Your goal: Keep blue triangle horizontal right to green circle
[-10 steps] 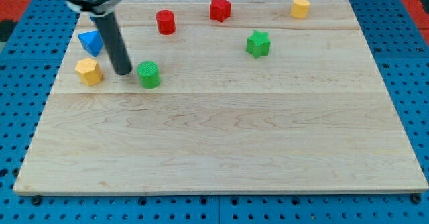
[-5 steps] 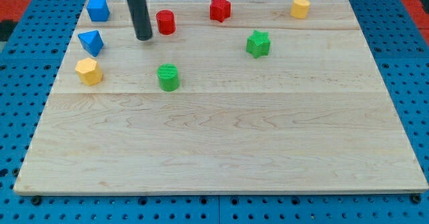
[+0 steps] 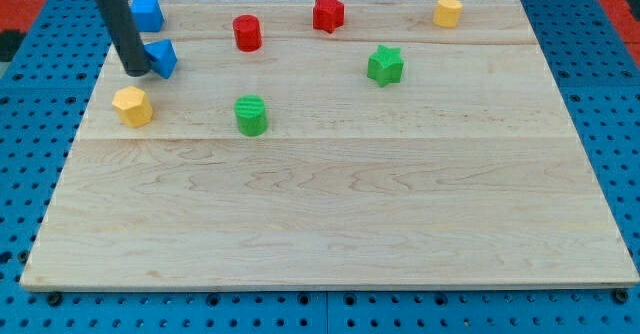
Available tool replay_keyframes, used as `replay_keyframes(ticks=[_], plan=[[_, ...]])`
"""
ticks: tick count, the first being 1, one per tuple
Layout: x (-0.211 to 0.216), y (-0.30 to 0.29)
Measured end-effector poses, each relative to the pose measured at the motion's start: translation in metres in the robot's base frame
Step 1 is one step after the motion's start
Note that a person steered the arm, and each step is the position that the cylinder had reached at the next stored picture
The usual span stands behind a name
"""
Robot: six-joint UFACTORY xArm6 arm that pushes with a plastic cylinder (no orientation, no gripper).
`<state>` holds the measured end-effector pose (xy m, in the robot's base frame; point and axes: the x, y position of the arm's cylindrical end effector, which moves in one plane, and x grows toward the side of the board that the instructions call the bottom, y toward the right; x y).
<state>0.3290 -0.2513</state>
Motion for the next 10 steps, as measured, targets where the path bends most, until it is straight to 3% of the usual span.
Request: replay_keyframes(ticks=[1, 3, 5, 6, 7, 8, 9, 10], plan=[[-0.024, -0.007], [0.018, 0.15], [-0.002, 0.04], [-0.042, 0.032], [-0.032, 0.124], [0.019, 0.228], [0.001, 0.21], [-0.033, 0.15]])
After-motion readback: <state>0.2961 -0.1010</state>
